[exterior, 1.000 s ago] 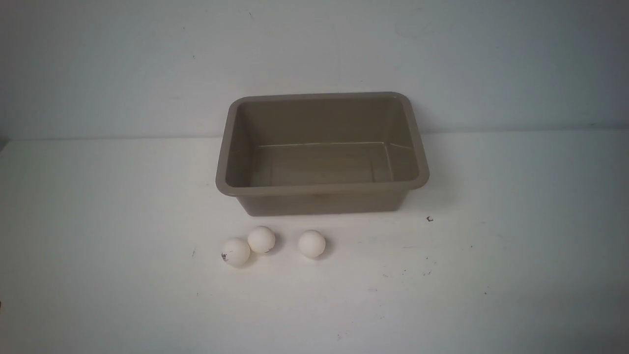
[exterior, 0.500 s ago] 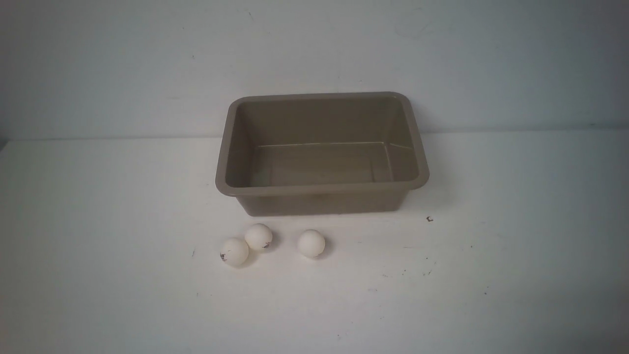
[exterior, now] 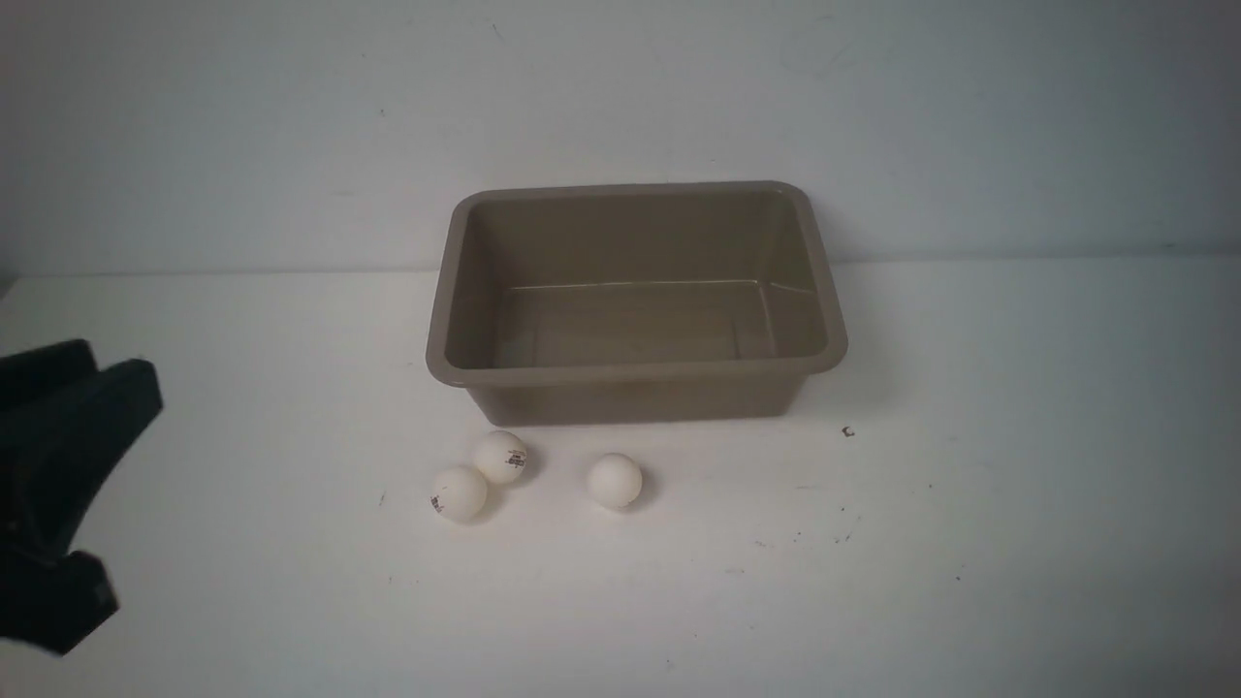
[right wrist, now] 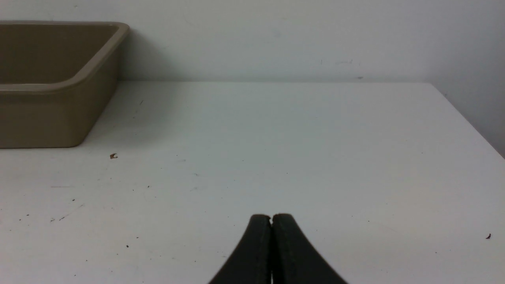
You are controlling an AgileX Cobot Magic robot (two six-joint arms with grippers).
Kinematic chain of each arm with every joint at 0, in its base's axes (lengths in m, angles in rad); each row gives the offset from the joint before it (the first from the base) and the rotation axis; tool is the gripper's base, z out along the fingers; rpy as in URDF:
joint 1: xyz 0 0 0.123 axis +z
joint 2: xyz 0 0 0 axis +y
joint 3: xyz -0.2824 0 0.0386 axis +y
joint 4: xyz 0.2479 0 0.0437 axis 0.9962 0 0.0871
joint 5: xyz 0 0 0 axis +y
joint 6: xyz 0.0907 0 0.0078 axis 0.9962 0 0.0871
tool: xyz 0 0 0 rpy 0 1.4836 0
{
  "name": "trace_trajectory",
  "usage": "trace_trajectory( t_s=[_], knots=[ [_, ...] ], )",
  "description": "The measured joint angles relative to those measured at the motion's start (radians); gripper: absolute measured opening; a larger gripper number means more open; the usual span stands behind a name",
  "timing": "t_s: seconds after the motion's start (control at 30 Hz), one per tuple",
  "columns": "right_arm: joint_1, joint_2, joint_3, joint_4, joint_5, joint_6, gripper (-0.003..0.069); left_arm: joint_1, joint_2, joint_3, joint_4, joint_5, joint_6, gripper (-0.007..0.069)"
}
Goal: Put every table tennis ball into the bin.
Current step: Use the left arm to clamp the table tennis ball closest to it
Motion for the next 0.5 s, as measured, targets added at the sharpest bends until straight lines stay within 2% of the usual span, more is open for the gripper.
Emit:
trace_trajectory(
  t_s=[0.17, 0.33, 0.5],
  knots=[
    [0.0, 0.0, 0.0, 0.0, 0.0, 0.0, -0.0015, 0.0, 0.178, -0.065, 0.179, 0.094, -0.13, 0.0223],
    [0.0, 0.0, 0.0, 0.0, 0.0, 0.0, -0.0015, 0.0, 0.297, -0.097, 0.246, 0.137, -0.179, 0.0255],
    [0.0, 0.0, 0.0, 0.0, 0.0, 0.0, -0.0015, 0.0, 0.408, -0.12, 0.249, 0.136, -0.186, 0.0309]
  ],
)
